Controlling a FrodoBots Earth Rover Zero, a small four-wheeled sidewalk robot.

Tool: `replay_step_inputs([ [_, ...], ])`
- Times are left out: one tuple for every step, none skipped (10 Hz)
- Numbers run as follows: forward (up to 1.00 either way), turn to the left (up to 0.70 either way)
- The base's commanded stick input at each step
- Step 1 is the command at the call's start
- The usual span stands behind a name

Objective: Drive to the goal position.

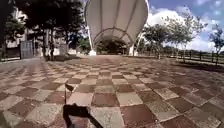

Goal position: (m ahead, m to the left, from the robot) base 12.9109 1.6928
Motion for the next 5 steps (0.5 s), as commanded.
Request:
replay_step_inputs([
  [1.0,0.0],
  [1.0,0.0],
  [1.0,0.0],
  [1.0,0.0],
  [1.0,0.0],
])
